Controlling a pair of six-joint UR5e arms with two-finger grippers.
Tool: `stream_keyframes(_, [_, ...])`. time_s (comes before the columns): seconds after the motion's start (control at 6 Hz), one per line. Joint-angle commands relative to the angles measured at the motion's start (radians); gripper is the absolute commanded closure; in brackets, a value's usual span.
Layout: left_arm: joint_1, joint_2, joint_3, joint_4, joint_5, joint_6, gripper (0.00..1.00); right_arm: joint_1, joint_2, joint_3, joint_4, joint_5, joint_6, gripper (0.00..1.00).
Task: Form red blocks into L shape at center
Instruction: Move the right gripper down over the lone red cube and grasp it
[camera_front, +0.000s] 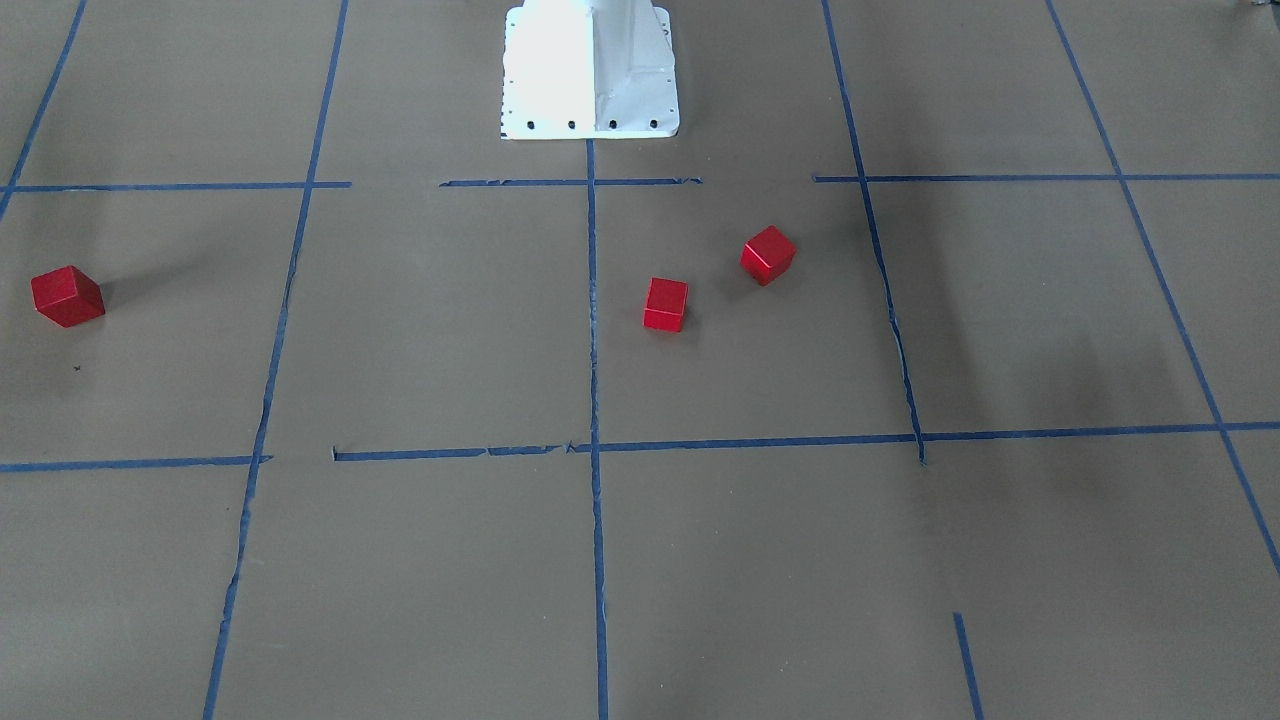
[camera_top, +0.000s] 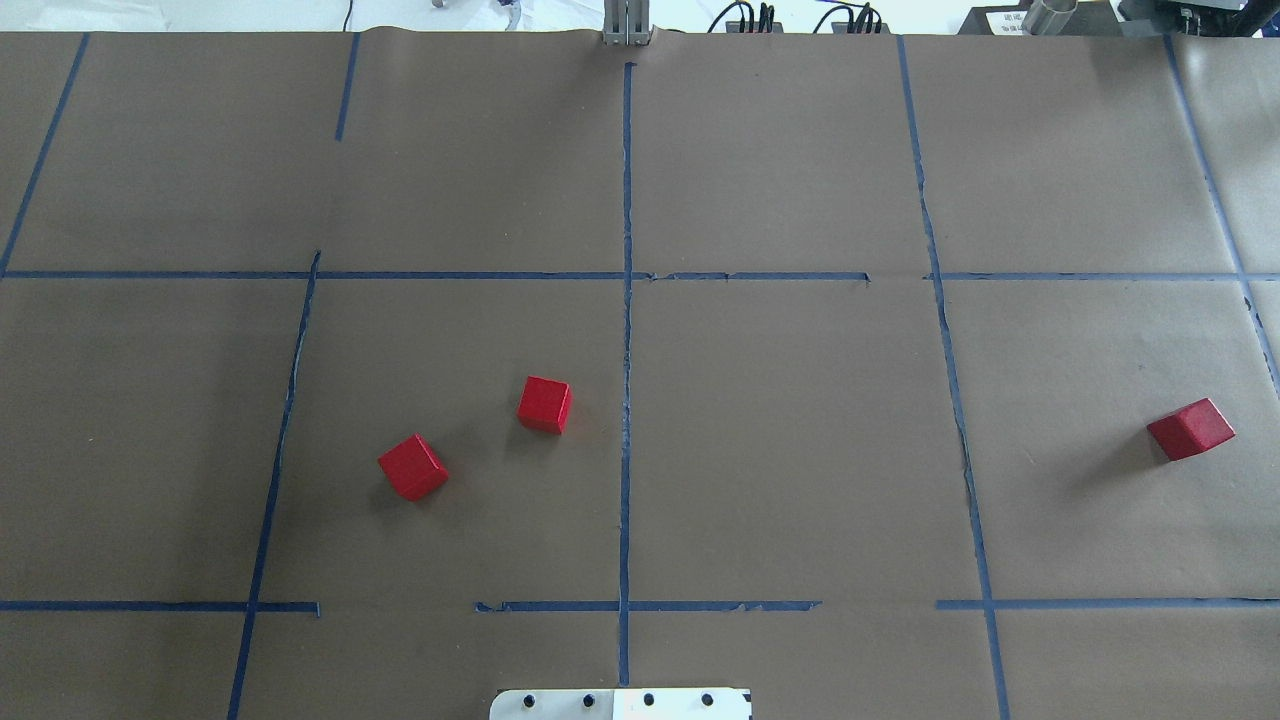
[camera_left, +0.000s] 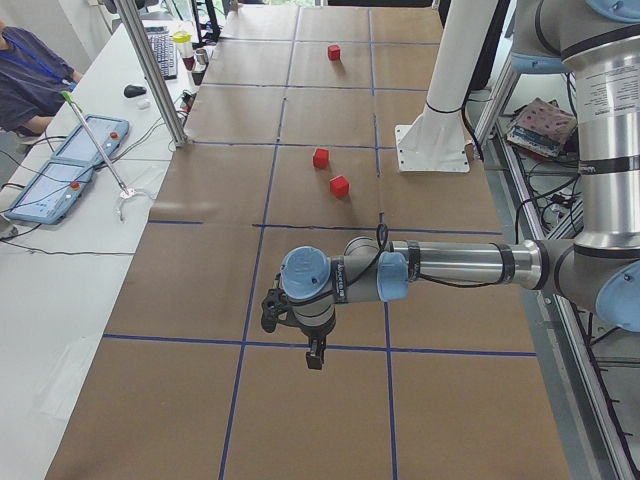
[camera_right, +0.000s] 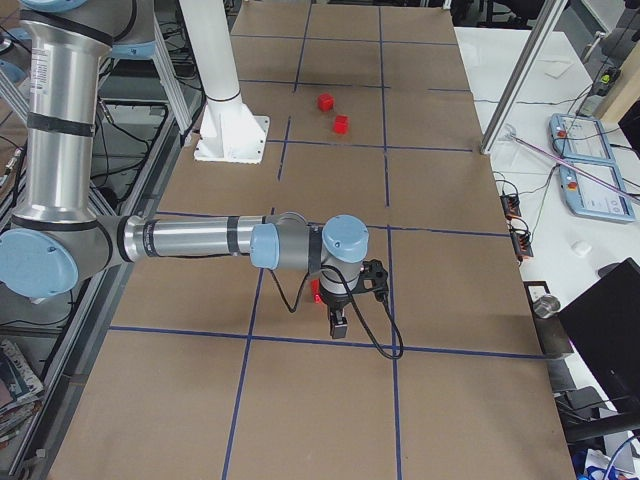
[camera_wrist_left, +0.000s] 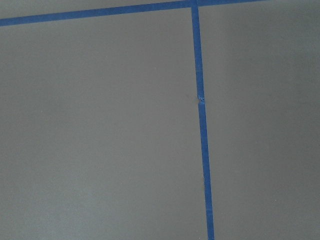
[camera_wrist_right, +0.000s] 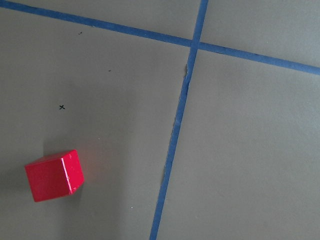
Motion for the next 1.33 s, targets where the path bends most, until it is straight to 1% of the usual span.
stream_keyframes(0.0, [0.05,-0.012,0.0,-0.009,-0.011,0.005,0.0,-0.153,0.052,0.029,0.087,0.076,0.058,0.0])
stream_keyframes(0.17, [0.051,-0.012,-0.002,-0.009,-0.011,0.006,0.0,-0.217,0.052,0.028,0.198,0.049,0.175,0.0])
stream_keyframes(0.33, [0.051,-0.012,-0.002,-0.009,-0.011,0.006,0.0,-0.235,0.051,0.025,0.259,0.035,0.216,0.0])
stream_keyframes(0.83, [0.051,-0.012,0.0,-0.009,-0.011,0.006,0.0,-0.277,0.018,0.017,0.277,0.032,0.222,0.0])
stream_keyframes(1.0, [0.052,-0.012,-0.002,-0.009,-0.011,0.006,0.0,-0.334,-0.02,0.015,0.387,-0.009,0.312,0.0])
stream_keyframes(1.17, [0.052,-0.012,-0.002,-0.009,-0.011,0.006,0.0,-0.386,-0.064,-0.012,0.548,-0.023,0.416,0.0])
